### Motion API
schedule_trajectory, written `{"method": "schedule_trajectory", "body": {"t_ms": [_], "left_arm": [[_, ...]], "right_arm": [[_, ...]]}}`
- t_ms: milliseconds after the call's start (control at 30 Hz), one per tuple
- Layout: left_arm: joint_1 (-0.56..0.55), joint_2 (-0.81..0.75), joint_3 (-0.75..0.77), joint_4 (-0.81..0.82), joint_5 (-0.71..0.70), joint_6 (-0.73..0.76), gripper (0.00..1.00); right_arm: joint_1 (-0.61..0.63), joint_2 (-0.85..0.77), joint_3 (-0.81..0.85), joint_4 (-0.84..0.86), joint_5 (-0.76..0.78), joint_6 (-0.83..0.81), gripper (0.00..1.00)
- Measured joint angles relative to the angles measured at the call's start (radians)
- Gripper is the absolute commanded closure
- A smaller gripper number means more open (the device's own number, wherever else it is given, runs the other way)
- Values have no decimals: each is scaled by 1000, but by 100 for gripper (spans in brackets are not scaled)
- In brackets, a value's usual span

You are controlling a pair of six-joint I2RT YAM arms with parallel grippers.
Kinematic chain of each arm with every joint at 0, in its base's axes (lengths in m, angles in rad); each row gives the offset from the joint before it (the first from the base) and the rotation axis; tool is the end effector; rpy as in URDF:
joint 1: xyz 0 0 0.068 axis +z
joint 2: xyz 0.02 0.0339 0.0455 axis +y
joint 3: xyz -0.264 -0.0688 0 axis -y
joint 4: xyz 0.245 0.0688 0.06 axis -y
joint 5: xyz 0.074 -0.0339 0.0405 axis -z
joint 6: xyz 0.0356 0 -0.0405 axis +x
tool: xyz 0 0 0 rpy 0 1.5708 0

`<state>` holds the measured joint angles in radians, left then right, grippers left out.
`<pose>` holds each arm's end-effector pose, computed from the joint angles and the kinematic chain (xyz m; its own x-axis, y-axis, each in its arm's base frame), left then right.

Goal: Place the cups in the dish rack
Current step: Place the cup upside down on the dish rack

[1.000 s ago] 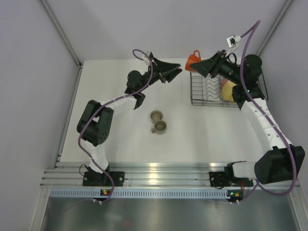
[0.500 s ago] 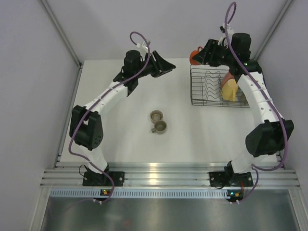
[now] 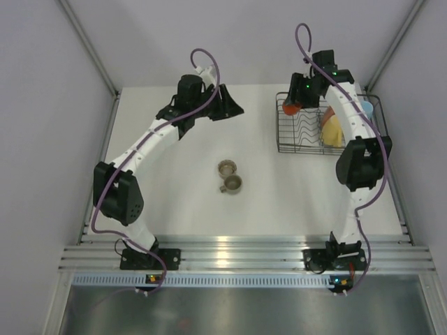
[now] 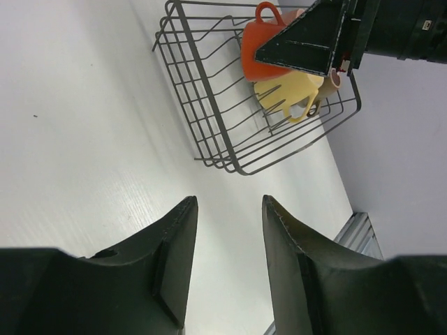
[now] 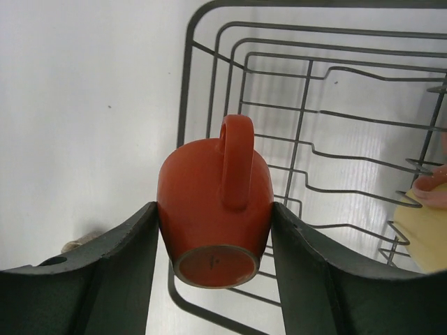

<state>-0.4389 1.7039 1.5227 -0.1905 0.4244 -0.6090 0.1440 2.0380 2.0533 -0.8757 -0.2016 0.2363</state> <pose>0.3613 -0.1858 0.3514 -0.6899 -0.2520 -0.6787 0.4144 0.6312 -0.6557 0.4482 0.0722 0.3304 -0.7926 0.1168 -0.5985 -0.0867 0.9499 0.3003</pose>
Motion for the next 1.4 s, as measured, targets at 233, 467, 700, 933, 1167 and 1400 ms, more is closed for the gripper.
{"method": "schedule_trajectory", "body": {"t_ms": [233, 467, 700, 933, 1167, 1400], "left_arm": [[0, 37, 19, -45, -4, 43, 52], [4, 97, 59, -74, -4, 64, 52], [19, 127, 93, -81, -3, 66, 52], [29, 151, 133, -82, 3, 65, 52], [31, 154, 148, -82, 5, 65, 52], [31, 154, 148, -82, 5, 65, 52]], "right_arm": [[8, 142, 136, -91, 30, -17, 100], [21, 272, 251, -126, 41, -17, 100], [27, 333, 292, -157, 59, -17, 100], [31, 357, 319, -181, 84, -19, 100], [33, 386, 319, -196, 116, -24, 100], [33, 395, 319, -195, 127, -25, 100]]}}
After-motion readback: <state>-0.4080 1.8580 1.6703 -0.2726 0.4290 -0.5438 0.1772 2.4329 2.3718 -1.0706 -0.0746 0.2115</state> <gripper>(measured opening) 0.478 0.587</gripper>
